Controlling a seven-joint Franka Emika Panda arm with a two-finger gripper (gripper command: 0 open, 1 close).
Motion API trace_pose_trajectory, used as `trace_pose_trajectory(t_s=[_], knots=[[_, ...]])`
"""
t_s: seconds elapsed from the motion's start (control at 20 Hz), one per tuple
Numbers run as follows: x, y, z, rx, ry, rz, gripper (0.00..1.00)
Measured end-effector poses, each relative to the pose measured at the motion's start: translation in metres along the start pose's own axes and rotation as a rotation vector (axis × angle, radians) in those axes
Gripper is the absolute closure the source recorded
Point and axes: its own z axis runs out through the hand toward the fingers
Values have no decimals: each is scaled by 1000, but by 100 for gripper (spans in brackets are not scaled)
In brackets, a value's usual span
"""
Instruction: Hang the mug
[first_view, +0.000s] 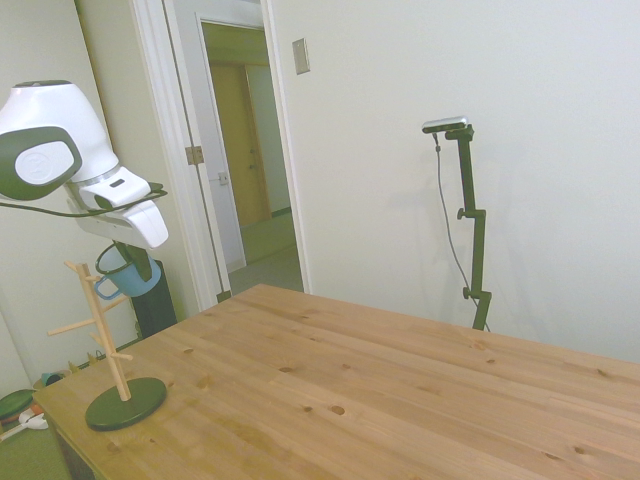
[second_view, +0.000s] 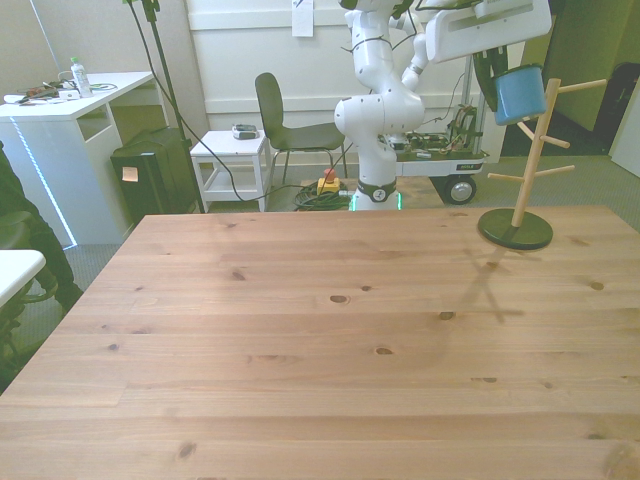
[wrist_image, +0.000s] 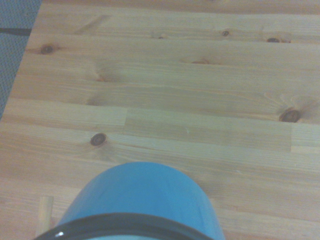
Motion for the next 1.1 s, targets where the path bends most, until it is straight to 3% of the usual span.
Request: trace_pose_trajectory(t_s=[0.55, 1.1], knots=[[20, 11, -9, 3, 10, 20, 100], [9, 31, -31, -11, 21, 21, 100]])
